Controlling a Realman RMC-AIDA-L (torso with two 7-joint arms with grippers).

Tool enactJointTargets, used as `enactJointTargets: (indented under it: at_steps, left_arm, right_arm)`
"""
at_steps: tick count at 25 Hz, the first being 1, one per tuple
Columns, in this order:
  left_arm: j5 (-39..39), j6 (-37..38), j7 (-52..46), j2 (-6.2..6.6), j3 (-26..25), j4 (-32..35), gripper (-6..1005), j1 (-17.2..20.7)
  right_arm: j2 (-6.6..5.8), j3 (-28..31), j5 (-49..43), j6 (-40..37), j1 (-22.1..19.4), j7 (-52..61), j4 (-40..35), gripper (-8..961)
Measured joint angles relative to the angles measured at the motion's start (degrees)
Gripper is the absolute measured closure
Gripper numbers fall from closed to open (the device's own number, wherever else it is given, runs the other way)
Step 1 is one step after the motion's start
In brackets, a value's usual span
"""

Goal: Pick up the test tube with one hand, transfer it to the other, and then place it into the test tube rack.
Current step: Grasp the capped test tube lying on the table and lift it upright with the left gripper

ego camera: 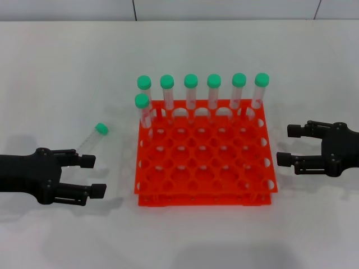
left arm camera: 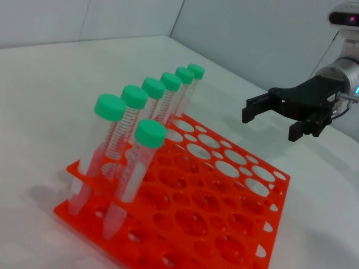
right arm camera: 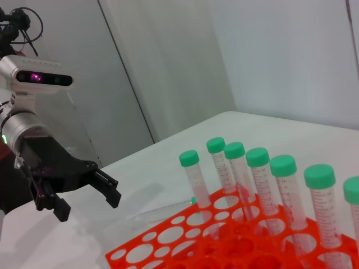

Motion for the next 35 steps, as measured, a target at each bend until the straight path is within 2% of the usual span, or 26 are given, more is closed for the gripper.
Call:
enactJointTargets:
  at_steps: [18,23,29,35]
  left_arm:
    - [0.0,-0.9,-0.1,0.25,-0.8,0.0,153,0.0]
    - [0.7,-3.0,-2.6,1.79,-0.9,0.7,160,-0.2]
    - [5.6,-8.1,-10.3,3.81,-0.9,2.4,168,-2.1]
    - [11.8,-9.4,-15.3,4.53,-0.8,3.6,177,-5.5]
  right_arm:
    - [-0.01,0.0,0.0,0.5,0.0,0.2,0.1,110]
    - [0.00,0.0,0.1,0.6,0.0,0.2,-0.2,110]
    - [0.03,0.0,0.4,0.8,0.1,0.4,-0.3,110]
    - [0.16,0.0,1.6,1.0,0.5,0.4,-0.1,110]
